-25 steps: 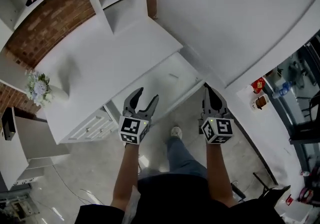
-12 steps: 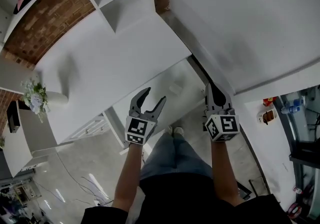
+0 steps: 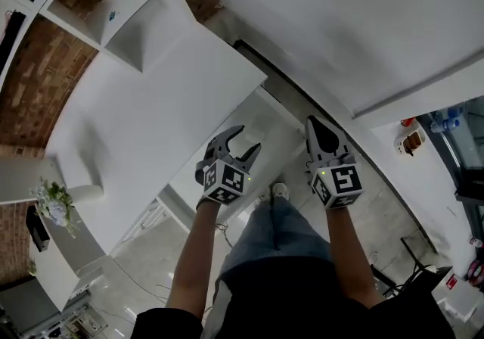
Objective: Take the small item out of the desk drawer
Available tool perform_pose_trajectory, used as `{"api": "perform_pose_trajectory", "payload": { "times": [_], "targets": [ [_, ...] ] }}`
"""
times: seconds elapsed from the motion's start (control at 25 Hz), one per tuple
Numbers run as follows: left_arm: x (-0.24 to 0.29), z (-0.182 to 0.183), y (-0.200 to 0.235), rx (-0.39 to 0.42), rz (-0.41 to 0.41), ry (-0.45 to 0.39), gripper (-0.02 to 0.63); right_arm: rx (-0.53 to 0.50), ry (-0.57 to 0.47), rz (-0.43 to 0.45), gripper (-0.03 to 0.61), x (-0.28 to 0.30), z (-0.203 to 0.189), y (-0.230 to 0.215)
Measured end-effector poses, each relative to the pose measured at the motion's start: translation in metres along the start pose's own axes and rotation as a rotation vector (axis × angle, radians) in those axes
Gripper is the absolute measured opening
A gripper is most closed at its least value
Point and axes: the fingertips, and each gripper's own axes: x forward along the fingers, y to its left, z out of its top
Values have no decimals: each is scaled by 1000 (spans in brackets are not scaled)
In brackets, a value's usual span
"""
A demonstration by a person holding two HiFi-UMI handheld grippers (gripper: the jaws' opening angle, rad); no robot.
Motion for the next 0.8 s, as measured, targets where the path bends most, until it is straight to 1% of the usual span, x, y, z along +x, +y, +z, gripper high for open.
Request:
{"api": "perform_pose_trajectory", "payload": {
  "times": [0.16, 0.28, 0.36, 0.48, 0.52, 0.6, 0.8],
  "targets": [
    [41, -14, -22, 194, -120, 126, 233, 22, 27, -27, -3, -4, -14, -16],
    [67, -33, -34, 349, -171, 218, 232, 31, 42, -33, -3, -7, -23, -23],
    [80, -49, -42, 464, -205, 296, 233, 33, 55, -36, -3, -7, -29, -27],
    [96, -74, -51, 638, -238, 399, 232, 66, 83, -46, -3, -10, -42, -33],
    [101, -81, -53, 680, -248, 429, 233, 71, 90, -47, -3, -11, -46, -35],
    [109, -94, -56, 737, -263, 482, 233, 78, 99, -49, -3, -12, -52, -38],
    [125, -110, -51, 839, -246, 562, 233, 93, 120, -54, -3, -12, -57, -42]
  ]
}}
